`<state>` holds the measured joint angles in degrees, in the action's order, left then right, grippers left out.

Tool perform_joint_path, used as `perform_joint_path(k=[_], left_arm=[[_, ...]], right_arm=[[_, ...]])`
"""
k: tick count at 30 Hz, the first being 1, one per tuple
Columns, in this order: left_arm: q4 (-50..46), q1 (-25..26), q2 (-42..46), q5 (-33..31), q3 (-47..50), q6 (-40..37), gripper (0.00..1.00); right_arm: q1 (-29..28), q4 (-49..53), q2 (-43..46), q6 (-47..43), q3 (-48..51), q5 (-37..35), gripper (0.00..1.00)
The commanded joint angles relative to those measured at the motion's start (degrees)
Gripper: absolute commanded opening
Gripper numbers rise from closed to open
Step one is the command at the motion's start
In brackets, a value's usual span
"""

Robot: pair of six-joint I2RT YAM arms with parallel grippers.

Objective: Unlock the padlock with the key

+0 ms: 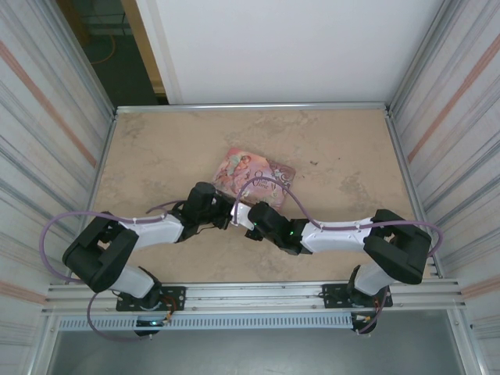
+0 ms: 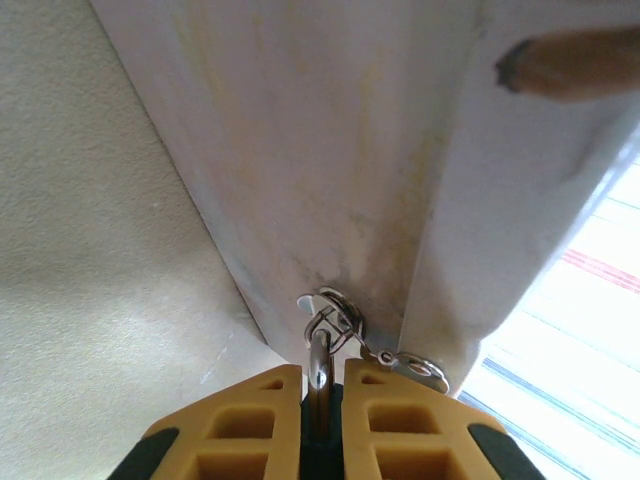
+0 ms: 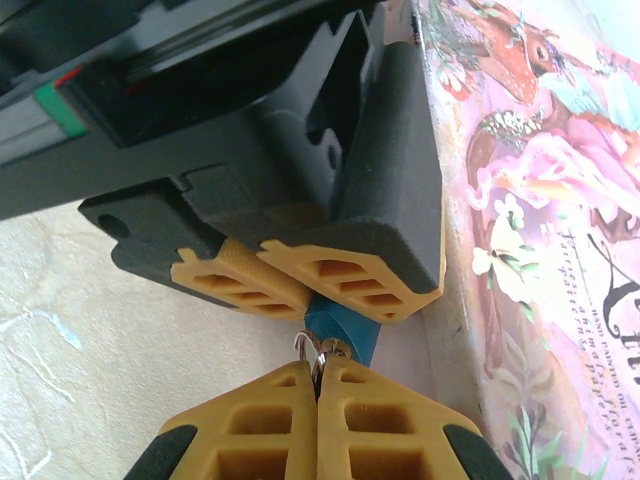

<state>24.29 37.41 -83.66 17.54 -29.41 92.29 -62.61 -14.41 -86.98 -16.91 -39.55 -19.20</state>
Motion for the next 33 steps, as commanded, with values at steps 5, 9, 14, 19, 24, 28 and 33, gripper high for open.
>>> perform_joint_path(k=[5,9,14,19,24,28,33], left_arm=[[5.06,2.1,1.23,-0.44,0.93,1.69,0.0],[6.28,2.92,0.28,-0.72,1.02,2.34,0.0],[7.28,3.44,-0.88,-1.27,1.19,2.31,0.0],[4.3,3.37,-0.74,-2.11,-0.15,-0.19,0.07],[0.4,3.07,0.86,-3.36,-0.8,-3.22,0.28],[-6.98,1.88,5.35,-4.08,-2.14,-8.76,0.39],[-24.21,1.26,15.42,-10.0,-6.64,-19.47,0.5]], right_arm=[[3.74,-2.38,0.59,15.56,-0.49,5.7,0.0],[5.04,-3.27,0.07,17.91,0.59,7.42,0.0],[5.87,-3.65,0.26,17.65,1.9,7.36,0.0],[6.53,-3.76,0.97,17.63,3.45,8.04,0.0],[7.21,-4.22,2.51,19.79,5.77,9.36,0.0],[8.33,-4.88,4.47,22.19,8.26,12.37,0.0],[11.31,-4.48,8.92,25.58,11.78,17.68,0.0]])
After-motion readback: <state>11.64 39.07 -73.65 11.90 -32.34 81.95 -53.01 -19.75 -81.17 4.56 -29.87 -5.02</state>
